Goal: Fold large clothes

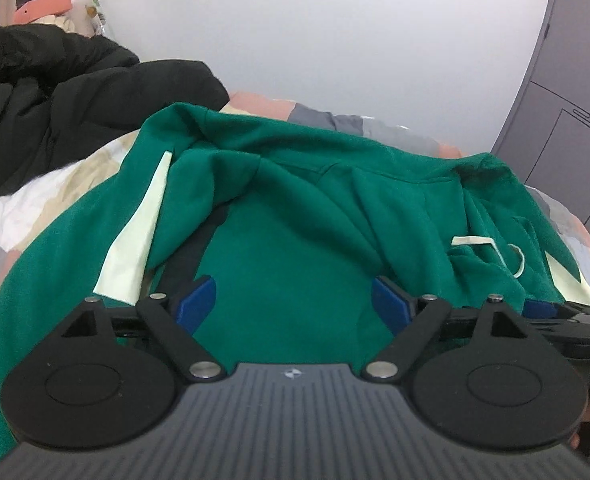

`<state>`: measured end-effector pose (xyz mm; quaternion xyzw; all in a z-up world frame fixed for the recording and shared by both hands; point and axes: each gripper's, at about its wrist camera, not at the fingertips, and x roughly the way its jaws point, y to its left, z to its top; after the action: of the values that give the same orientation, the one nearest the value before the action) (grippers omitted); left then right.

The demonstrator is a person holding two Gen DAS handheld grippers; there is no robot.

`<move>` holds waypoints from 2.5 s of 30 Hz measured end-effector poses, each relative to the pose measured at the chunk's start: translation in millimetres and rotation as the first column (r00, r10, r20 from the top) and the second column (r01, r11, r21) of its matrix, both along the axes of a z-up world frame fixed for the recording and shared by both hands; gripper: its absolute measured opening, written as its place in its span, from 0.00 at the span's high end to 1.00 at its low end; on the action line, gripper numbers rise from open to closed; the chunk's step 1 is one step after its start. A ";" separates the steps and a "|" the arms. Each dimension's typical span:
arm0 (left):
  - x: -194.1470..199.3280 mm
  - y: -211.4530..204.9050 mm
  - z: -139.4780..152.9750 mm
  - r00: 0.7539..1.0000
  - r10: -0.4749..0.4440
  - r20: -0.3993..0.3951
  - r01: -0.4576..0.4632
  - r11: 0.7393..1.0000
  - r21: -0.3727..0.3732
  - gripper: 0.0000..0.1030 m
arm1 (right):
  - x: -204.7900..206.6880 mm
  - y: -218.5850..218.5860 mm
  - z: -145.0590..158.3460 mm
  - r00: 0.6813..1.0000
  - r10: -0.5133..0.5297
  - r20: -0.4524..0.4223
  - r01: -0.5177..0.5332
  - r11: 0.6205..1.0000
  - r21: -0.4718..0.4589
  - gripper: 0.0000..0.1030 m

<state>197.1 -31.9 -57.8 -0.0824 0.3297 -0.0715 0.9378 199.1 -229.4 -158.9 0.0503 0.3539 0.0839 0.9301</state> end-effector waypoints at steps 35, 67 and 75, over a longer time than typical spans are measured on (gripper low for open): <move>24.3 23.4 -25.2 0.997 0.061 -0.038 -0.062 0.998 -0.033 0.15 | 188.8 11.9 147.3 0.996 -0.034 0.078 0.042 0.994 -0.105 0.77; 122.2 36.8 -87.7 0.995 0.048 0.085 -0.043 0.997 -0.062 0.08 | 426.0 14.0 17.4 0.967 -0.142 0.211 0.145 0.989 0.002 0.27; 93.6 31.3 -63.2 0.994 0.010 0.108 -0.008 1.000 -0.016 0.08 | 303.5 6.4 56.9 0.987 -0.091 0.136 0.073 0.989 0.132 0.27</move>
<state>290.7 -0.6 -121.0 -0.0873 0.2776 -0.0742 0.9538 502.6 -223.0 -102.0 0.1176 0.2789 0.0711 0.9504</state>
